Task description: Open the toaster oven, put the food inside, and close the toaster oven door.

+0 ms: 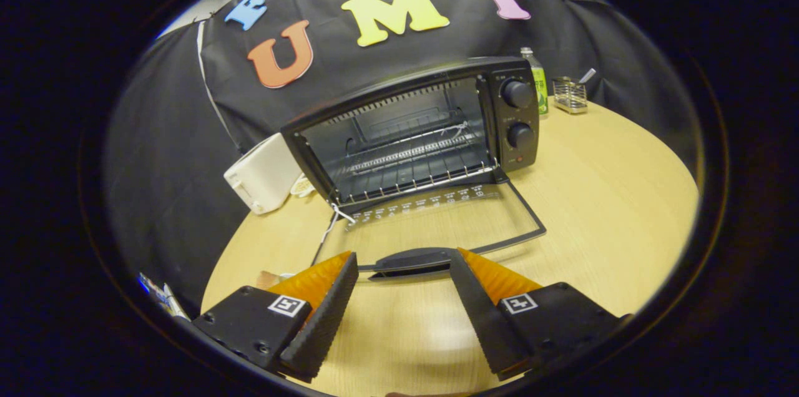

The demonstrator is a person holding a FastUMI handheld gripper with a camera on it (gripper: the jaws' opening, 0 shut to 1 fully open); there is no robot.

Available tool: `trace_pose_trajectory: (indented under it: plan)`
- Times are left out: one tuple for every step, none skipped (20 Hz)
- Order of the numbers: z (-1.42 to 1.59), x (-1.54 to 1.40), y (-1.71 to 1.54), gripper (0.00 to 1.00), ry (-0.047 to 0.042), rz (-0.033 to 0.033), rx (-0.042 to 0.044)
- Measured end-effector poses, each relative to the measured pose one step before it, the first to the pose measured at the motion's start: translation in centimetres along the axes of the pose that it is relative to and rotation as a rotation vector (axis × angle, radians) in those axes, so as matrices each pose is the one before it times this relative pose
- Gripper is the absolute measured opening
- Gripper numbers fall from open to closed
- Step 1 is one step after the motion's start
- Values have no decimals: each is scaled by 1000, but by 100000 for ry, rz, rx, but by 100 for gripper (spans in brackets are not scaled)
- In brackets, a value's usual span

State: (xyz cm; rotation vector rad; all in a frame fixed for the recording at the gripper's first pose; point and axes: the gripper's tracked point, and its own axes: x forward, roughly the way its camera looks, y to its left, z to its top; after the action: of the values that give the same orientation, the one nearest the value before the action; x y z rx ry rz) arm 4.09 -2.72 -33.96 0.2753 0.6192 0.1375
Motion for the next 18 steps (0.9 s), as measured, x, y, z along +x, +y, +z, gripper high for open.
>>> trace_pose_trajectory:
  plan:
    - [713, -925, 661, 99, -1394, 1410, -1365]
    - [605, -842, 892, 99, -628, 2170, -1623]
    - [344, -789, 849, 98, 896, 3052, -1489]
    - [110, -435, 1274, 98, 2105, 4578, -1695]
    - [21, -376, 1263, 99, 3052, 4856, -1679]
    - [-247, -308, 955, 99, 3702, 3030, -2222]
    - [-192, -219, 541, 98, 4621, 1890, -1766]
    - [-605, -65, 592, 98, 5434, 1554, -2230]
    - [-341, 67, 605, 97, 6056, 1753, -2101]
    - [-704, 104, 546, 97, 7175, 988, -3371]
    - [-184, 92, 135, 97, 4386, 449, -3435]
    - [-106, 322, 87, 97, 3773, 137, -1676]
    - [-236, 212, 99, 97, 3878, 841, 1074]
    - [-780, 317, 422, 97, 5079, 2219, 2975]
    - [-594, 231, 350, 97, 4894, 2850, 4186]
    - [-397, 187, 294, 96, 3791, 1951, 3444]
    - [-290, 182, 79, 96, 2985, 1964, 1703]
    - [-118, 288, -81, 95, 1793, 1211, 941]
